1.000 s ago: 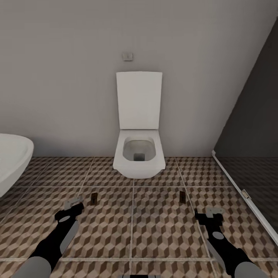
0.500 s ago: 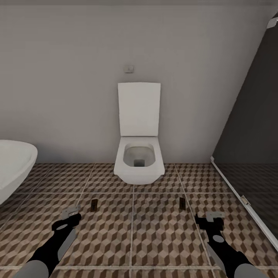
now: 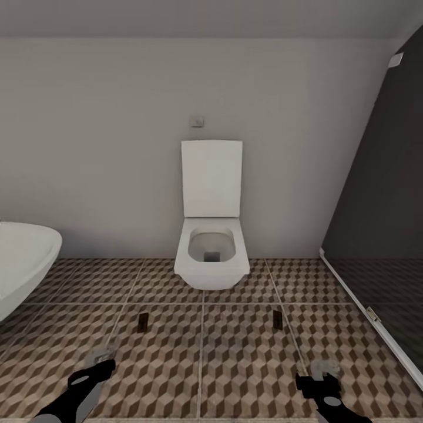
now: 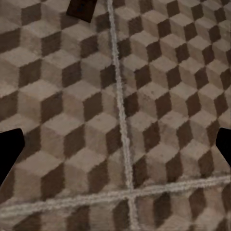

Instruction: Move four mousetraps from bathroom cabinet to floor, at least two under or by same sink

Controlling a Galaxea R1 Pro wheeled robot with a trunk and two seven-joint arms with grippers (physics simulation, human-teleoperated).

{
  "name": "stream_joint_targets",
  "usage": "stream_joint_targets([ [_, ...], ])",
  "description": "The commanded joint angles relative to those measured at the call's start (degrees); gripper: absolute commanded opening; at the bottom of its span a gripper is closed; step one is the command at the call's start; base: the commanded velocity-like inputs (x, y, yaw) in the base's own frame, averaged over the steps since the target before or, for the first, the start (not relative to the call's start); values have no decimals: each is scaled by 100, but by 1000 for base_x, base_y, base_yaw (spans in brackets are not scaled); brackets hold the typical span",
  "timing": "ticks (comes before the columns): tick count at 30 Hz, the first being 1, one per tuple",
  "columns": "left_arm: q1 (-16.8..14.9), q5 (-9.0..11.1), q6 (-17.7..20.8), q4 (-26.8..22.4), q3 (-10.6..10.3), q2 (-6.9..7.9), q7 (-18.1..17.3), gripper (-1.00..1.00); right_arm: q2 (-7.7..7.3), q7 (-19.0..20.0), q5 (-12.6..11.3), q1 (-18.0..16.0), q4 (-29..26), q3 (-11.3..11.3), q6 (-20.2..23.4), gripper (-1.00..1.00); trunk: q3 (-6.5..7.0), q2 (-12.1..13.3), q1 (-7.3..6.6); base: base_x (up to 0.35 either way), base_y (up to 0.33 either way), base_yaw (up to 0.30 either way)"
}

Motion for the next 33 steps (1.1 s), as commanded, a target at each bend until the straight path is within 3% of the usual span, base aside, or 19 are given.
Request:
stream_joint_targets([
  [1, -3, 55, -141, 249, -50, 11, -103, 100, 50, 63, -55, 3, 261, 49, -24, 100, 18, 0, -4, 0, 0, 0],
  [7, -3, 61, -420, 1094, -44, 16, -421, 100, 184, 212, -53, 56, 846, 46, -77, 100, 151, 8, -19, 0, 0, 0],
  [18, 64, 64, -983, 2021, -41, 22, -652, 100, 233, 259, -45, 439, 1011, 46, -164, 100, 395, 22, -48, 0, 0, 0],
  [33, 459, 64, -1301, 2148, -41, 49, -1000, 100, 244, 254, -24, 620, 1020, 60, -202, 100, 727, 42, -86, 0, 0, 0],
])
